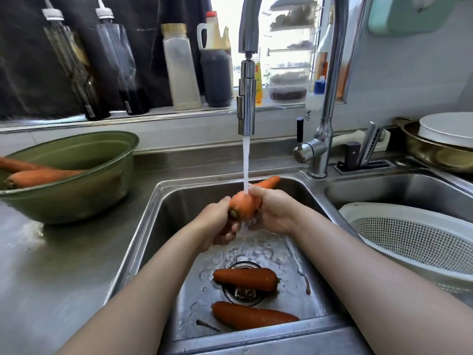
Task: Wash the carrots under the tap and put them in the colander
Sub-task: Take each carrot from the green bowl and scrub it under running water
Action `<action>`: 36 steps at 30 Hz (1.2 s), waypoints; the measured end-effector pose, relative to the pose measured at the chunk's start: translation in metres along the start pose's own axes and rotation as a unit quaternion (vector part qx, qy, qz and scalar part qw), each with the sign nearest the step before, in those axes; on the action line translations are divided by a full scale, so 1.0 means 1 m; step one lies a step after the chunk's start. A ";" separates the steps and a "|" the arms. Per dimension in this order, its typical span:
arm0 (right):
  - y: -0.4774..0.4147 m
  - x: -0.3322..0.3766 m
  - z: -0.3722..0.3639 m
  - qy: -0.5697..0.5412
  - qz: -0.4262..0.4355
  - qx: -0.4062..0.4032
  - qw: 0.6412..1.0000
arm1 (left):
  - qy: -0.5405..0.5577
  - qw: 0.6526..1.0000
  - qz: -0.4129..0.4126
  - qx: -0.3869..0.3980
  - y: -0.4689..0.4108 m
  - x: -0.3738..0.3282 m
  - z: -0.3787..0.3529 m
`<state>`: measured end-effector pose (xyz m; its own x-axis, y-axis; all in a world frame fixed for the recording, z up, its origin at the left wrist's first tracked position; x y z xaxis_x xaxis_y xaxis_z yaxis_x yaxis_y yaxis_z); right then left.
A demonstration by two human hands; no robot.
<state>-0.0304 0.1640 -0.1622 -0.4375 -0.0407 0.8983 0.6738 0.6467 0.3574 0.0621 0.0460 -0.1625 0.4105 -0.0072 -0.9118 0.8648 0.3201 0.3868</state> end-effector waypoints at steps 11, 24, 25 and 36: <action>-0.014 -0.006 -0.003 -0.070 -0.033 -0.090 0.993 | -0.022 0.991 -0.072 0.106 0.001 -0.001 0.006; -0.002 -0.007 0.008 0.126 0.010 -0.005 0.992 | -0.188 0.975 -0.118 -0.032 -0.002 -0.003 0.013; -0.002 -0.007 0.010 0.146 -0.001 -0.008 0.989 | -0.170 0.972 -0.142 -0.072 -0.005 -0.004 0.017; 0.009 0.001 0.006 0.101 -0.039 0.211 0.971 | 0.151 0.983 -0.090 -0.053 -0.025 0.003 0.025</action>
<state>-0.0286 0.1745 -0.1601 -0.3232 -0.2227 0.9198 0.3204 0.8888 0.3278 0.0485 0.0146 -0.1715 0.1348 0.2037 -0.9697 0.8738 0.4369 0.2133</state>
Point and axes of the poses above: each hand's wrist, its own y-axis away from the middle knuckle, its own z-axis out of the back of the hand, x = y × z, the point moved 1 cm from there along -y, towards the middle knuckle, and after that the axes turned 3 degrees about x, right-handed, at the moved point
